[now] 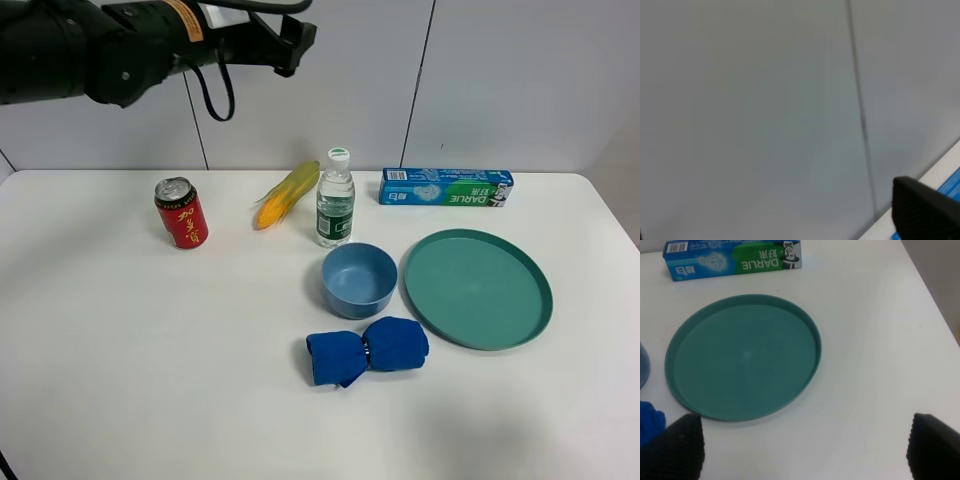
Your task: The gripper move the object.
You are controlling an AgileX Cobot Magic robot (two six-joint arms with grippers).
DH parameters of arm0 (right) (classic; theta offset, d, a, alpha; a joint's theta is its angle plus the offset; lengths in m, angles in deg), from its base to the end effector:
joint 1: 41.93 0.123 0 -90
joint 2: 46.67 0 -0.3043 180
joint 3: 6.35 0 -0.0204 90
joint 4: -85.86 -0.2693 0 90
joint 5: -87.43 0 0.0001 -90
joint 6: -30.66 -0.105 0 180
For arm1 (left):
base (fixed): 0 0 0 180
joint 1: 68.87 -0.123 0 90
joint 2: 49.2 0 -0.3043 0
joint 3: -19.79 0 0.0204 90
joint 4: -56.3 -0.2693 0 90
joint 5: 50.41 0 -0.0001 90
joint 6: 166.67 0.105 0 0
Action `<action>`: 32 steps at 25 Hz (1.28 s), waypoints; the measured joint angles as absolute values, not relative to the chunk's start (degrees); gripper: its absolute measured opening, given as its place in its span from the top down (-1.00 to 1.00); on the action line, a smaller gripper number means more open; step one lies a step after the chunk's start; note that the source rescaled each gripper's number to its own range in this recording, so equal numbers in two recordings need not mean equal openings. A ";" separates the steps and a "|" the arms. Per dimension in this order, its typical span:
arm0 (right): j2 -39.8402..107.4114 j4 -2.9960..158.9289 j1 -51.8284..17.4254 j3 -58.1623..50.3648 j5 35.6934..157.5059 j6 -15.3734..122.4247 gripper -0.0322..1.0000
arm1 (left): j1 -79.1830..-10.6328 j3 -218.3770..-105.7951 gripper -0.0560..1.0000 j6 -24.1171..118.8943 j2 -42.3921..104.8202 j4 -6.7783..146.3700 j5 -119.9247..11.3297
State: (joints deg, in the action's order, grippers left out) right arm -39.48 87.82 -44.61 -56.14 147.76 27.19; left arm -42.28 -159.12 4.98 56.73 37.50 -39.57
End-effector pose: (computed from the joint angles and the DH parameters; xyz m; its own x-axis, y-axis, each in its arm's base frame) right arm 0.0058 -0.0034 0.2767 -0.4545 0.0649 -0.8884 0.0930 0.9953 0.0251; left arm 0.4005 -0.2076 0.3439 -0.0153 0.2041 -0.9788 0.5113 0.8429 0.1678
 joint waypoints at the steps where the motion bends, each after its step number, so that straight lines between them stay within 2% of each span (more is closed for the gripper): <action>1: -39.48 87.82 -44.61 -56.14 147.76 27.19 -1.00 | -43.24 -159.12 -1.00 4.98 55.65 36.74 -41.67; 7: -39.48 87.82 -44.61 -56.14 147.76 27.19 -1.00 | -49.35 -159.12 -1.00 4.98 49.49 35.45 -54.68; 25: -39.48 87.82 -44.61 -56.14 147.76 27.19 -1.00 | -68.67 -159.12 -1.00 6.63 33.08 39.27 -76.02; 32: -39.48 87.82 -44.61 -56.14 147.76 27.19 -1.00 | -71.73 -159.07 -1.00 14.42 25.21 46.67 -85.10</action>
State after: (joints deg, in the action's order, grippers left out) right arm -39.48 87.82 -44.61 -56.14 147.76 27.19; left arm -71.73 -159.07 14.42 25.21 46.67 -85.10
